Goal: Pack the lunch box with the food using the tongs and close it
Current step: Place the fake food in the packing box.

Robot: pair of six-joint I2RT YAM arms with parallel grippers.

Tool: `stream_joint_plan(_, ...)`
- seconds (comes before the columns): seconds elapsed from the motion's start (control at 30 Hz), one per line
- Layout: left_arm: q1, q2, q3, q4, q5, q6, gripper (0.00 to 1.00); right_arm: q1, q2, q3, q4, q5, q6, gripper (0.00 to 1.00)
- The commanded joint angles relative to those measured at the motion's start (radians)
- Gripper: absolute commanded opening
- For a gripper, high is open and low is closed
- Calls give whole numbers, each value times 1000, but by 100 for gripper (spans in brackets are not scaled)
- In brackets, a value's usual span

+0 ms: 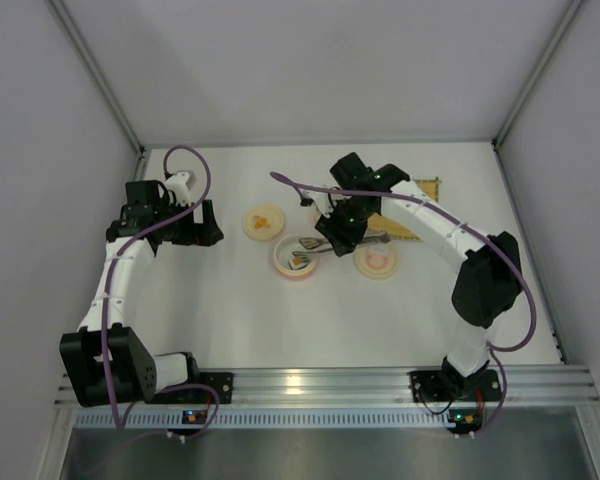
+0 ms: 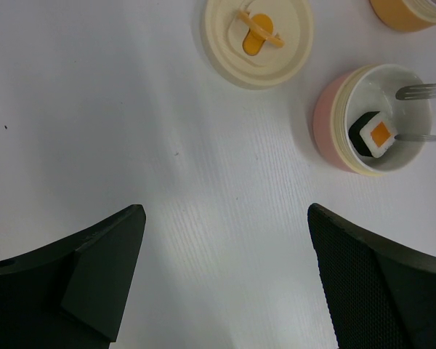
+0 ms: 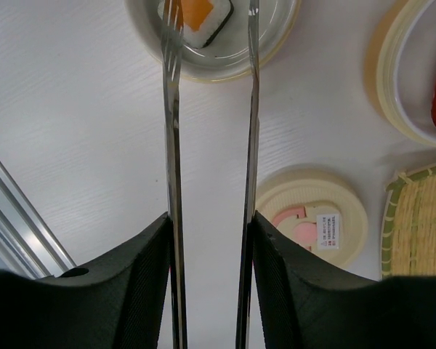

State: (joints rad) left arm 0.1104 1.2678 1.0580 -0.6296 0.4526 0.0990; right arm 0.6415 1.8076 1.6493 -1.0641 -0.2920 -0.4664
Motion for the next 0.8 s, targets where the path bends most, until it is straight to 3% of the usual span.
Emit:
stream_joint_plan(0.0,6,-8,11,10,9,7,98,-17,-108,56,-1,-13,28,44)
stream_joint_plan(0.27,6,-18,19,2,4,19,98,-293,-151,112,6,-98,127,43)
stream_joint_plan(0.5,6,7,16,21,24,1,98,-463,-165,67,24,65,143,43)
stream_joint_plan(0.77,6,8,5,28,24,4,98,-572,-74,92,32,189,60,44)
